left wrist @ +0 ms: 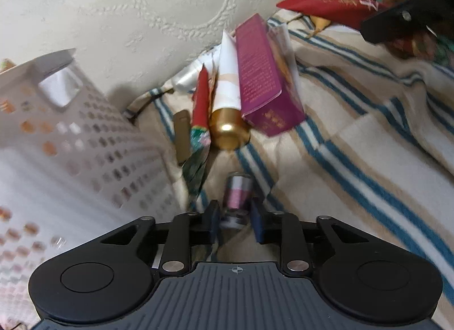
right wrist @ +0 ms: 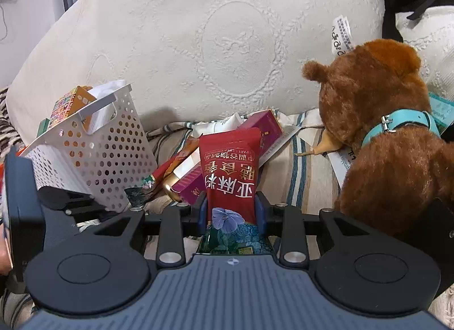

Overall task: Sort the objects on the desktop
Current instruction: 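Close the left tool on the pink-and-silver vial and lift it, then carry the vial and red sachet up over the white basket with both tools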

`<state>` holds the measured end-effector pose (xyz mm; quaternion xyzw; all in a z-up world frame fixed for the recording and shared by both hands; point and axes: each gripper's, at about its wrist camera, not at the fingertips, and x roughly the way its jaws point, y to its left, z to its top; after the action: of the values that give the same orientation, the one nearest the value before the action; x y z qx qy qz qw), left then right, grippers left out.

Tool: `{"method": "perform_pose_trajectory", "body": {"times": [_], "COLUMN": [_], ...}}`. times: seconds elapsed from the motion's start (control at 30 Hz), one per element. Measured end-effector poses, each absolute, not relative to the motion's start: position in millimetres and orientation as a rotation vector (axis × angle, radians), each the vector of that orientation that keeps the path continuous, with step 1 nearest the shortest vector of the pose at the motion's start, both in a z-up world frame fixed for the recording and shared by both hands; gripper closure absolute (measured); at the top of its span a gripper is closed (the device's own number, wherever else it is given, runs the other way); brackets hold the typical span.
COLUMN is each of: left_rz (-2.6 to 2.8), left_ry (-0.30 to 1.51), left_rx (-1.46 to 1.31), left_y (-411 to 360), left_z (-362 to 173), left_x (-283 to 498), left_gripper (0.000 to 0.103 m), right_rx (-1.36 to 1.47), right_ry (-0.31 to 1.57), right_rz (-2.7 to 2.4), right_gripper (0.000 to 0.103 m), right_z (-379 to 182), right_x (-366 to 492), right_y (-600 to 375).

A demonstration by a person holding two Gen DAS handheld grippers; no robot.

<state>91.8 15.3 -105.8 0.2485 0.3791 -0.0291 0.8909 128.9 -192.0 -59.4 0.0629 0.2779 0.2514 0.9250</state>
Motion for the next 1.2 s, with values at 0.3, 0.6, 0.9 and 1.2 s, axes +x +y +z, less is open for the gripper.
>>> {"method": "perform_pose_trajectory", "body": {"times": [0.3, 0.6, 0.9, 1.2], "left_rz": [-0.067, -0.051, -0.088, -0.024], "left_ry": [0.665, 0.622, 0.52, 0.366], "left_rx": [0.375, 0.304, 0.251, 0.221], "left_y": [22, 11, 11, 58], "left_z": [-101, -79, -28, 50], "left_x": [68, 55, 15, -28], "left_gripper": [0.088, 0.087, 0.087, 0.087], "right_rx": [0.15, 0.093, 0.054, 0.042], "right_ry": [0.569, 0.569, 0.517, 0.397], "right_rz": [0.51, 0.519, 0.519, 0.6], "right_gripper": [0.065, 0.065, 0.065, 0.065], "right_z": [-63, -53, -19, 47], "right_x": [131, 104, 63, 40], "right_y": [-196, -169, -155, -104]}}
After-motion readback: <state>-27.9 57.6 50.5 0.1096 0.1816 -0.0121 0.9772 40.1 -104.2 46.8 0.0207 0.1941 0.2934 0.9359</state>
